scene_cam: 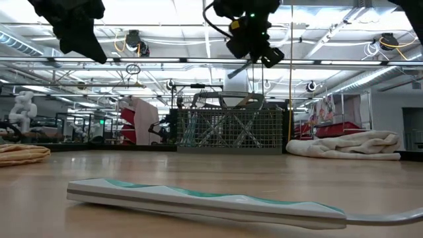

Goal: Sort silverware
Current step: Put the knife into the silverware basket

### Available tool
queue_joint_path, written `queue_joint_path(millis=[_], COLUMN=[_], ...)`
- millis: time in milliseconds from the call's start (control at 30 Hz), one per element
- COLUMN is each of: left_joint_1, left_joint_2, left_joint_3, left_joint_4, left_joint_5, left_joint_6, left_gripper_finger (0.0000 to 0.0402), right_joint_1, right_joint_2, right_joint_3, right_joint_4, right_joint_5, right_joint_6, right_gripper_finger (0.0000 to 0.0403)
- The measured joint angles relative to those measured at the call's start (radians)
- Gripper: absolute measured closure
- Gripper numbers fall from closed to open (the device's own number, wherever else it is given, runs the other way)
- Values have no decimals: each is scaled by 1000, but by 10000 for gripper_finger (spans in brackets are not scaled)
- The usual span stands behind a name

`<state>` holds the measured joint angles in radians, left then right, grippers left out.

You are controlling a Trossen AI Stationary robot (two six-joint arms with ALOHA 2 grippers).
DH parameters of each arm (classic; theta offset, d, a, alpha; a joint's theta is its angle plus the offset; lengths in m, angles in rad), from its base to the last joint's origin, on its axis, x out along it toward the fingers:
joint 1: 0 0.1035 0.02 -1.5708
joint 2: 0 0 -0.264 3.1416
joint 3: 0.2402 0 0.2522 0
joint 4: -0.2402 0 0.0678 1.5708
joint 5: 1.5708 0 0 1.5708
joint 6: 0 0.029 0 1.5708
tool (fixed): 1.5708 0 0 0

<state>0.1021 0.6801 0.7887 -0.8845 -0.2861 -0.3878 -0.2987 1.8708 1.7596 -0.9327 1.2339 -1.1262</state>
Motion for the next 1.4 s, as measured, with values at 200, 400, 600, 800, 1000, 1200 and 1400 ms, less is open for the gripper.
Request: queue_joint_path(millis=[200, 400, 600, 800, 1000, 1200, 1400], left_joint_1=[0, 0, 0, 0, 0, 0, 0], left_joint_2=[0, 0, 0, 0, 0, 0, 0], left_joint_3=[0, 0, 0, 0, 0, 0, 0], left_joint_4=[0, 0, 0, 0, 0, 0, 0], left_joint_5=[-36, -70, -116, -137, -139, -139, -140], left_joint_6=[1, 7, 9, 10, 11, 11, 11], left_gripper_finger=[338, 338, 338, 338, 338, 338, 338], right_joint_1=[-62, -102, -114, -114, -113, -112, -100], right_joint_2=[44, 111, 176, 232, 262, 250, 233], right_joint_3=[0, 2, 1, 3, -1, 0, 1], right_joint_4=[301, 349, 387, 383, 380, 402, 455], right_joint_5=[-23, -63, -87, -103, -141, -140, -132], right_joint_6=[-343, -437, -477, -502, -486, -457, -458], right_gripper_finger=[403, 403, 403, 403, 403, 369, 298])
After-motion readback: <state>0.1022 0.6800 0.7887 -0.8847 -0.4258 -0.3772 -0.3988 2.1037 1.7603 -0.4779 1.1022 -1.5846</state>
